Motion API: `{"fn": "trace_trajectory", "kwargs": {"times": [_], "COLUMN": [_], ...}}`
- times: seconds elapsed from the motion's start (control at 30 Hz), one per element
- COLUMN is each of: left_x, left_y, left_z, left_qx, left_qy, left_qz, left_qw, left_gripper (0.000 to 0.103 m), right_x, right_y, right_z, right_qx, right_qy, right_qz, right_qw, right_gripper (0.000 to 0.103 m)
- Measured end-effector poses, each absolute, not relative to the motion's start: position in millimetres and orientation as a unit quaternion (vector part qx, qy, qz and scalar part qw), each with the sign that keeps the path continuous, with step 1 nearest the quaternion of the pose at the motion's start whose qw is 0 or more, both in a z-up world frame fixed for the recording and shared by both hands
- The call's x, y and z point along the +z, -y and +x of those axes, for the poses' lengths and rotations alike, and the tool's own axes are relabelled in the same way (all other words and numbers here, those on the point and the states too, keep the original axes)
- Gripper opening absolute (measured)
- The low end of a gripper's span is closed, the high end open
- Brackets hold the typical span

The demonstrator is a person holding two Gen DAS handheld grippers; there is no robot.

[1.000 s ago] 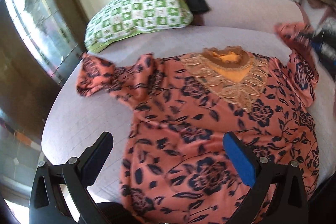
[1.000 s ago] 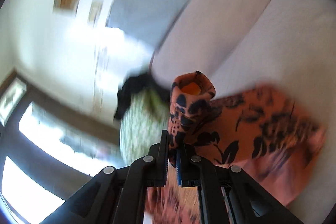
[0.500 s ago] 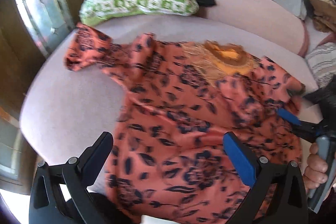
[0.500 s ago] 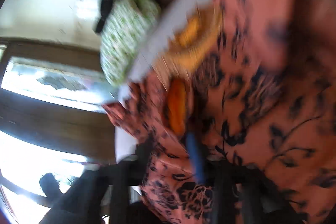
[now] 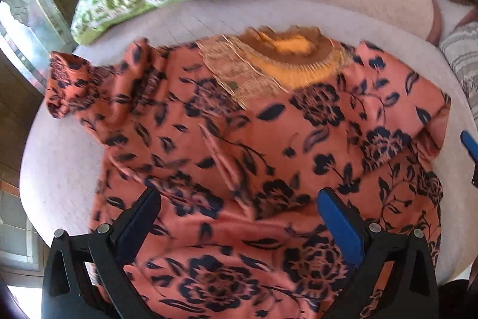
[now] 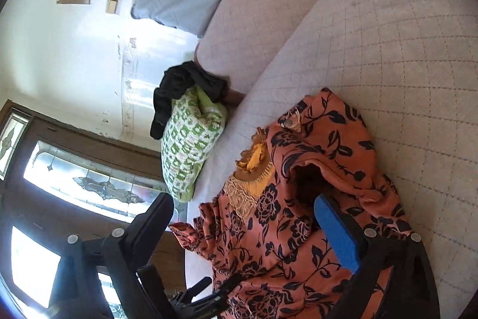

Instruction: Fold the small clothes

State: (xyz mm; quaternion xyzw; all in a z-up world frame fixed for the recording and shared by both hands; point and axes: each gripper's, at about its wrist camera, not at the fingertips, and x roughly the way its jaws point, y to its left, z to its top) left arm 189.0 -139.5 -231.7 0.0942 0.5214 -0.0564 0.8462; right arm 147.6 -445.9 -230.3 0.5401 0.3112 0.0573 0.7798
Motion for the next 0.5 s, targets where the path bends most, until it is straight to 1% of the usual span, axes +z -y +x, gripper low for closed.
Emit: {"fn": "trace_trajectory", "kwargs": {"times": [0.07,0.1,0.17,0.23,0.37,0.5], "left_x": [-225,-222,-218,-217,-225,-238], "left_y": [123,115,92,77,63,79], "left_z": [194,197,205,212,221,224], "left_qx": [-0.043,-0.037,-0.024,-0.023,-0.038,-0.063], "left_qy": [-0.515,-0.515,-0.521,-0.531,-0.558,-0.578], "left_qz": [0.085,0.076,0.043,0.008,-0.038,-0.041], "left_qw": [0.852,0.853,0.852,0.847,0.828,0.812], "left_gripper": [0.103,0.103,0.103,0.103,0.103,0.103], "right_x": [-234,-236,-240,-243,-245,-243], "right_y": [442,441,437,429,415,406], "right_z": [155,149,146,151,158,159], "right_qx": [0.059,0.061,0.065,0.067,0.066,0.060], "right_qy": [-0.329,-0.338,-0.351,-0.367,-0.385,-0.393], "right_qz": [0.536,0.533,0.528,0.517,0.491,0.462], "right_qw": [0.775,0.773,0.771,0.771,0.779,0.793], "right_gripper": [0.095,0.093,0.088,0.079,0.078,0.078]}}
